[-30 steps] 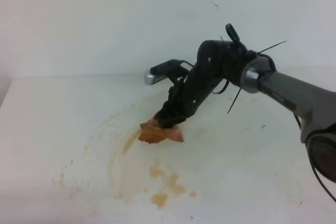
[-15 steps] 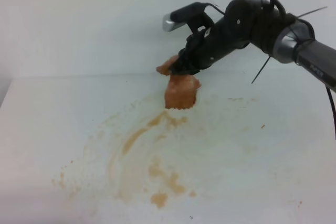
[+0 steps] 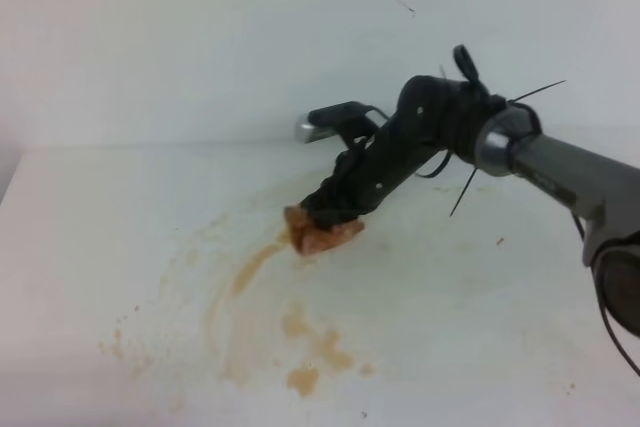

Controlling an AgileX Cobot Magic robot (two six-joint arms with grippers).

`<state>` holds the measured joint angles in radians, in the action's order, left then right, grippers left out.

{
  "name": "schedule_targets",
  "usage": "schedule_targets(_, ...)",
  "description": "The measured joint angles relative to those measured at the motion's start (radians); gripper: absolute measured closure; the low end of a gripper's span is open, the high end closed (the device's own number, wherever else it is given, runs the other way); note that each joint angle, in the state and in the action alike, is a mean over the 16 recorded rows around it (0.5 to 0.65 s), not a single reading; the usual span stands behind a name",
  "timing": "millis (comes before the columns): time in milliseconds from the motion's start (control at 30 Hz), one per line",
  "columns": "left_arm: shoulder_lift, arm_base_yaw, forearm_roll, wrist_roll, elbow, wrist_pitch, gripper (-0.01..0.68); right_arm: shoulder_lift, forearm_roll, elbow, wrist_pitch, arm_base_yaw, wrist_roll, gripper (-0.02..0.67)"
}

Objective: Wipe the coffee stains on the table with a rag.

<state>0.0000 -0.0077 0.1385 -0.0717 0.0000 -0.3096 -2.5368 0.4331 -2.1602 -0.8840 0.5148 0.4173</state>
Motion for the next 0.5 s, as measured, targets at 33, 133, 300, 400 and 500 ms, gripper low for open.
schedule_targets(33, 0.000, 0.000, 0.000, 0.000, 0.000, 0.000, 0.675, -0.006, 0.009, 0.000, -0.005, 0.010, 0.003, 0.602)
schedule_targets(133, 0.000, 0.000, 0.000, 0.000, 0.000, 0.000, 0.675, -0.020, 0.025, -0.001, -0.017, 0.045, 0.012, 0.602)
schedule_targets(300, 0.000, 0.000, 0.000, 0.000, 0.000, 0.000, 0.675, -0.031, 0.032, -0.002, -0.055, 0.102, 0.026, 0.602)
schedule_targets(400, 0.000, 0.000, 0.000, 0.000, 0.000, 0.000, 0.675, -0.035, 0.023, -0.002, -0.096, 0.129, 0.026, 0.602)
schedule_targets(500, 0.000, 0.000, 0.000, 0.000, 0.000, 0.000, 0.675, -0.030, 0.001, -0.002, -0.144, 0.147, 0.016, 0.602)
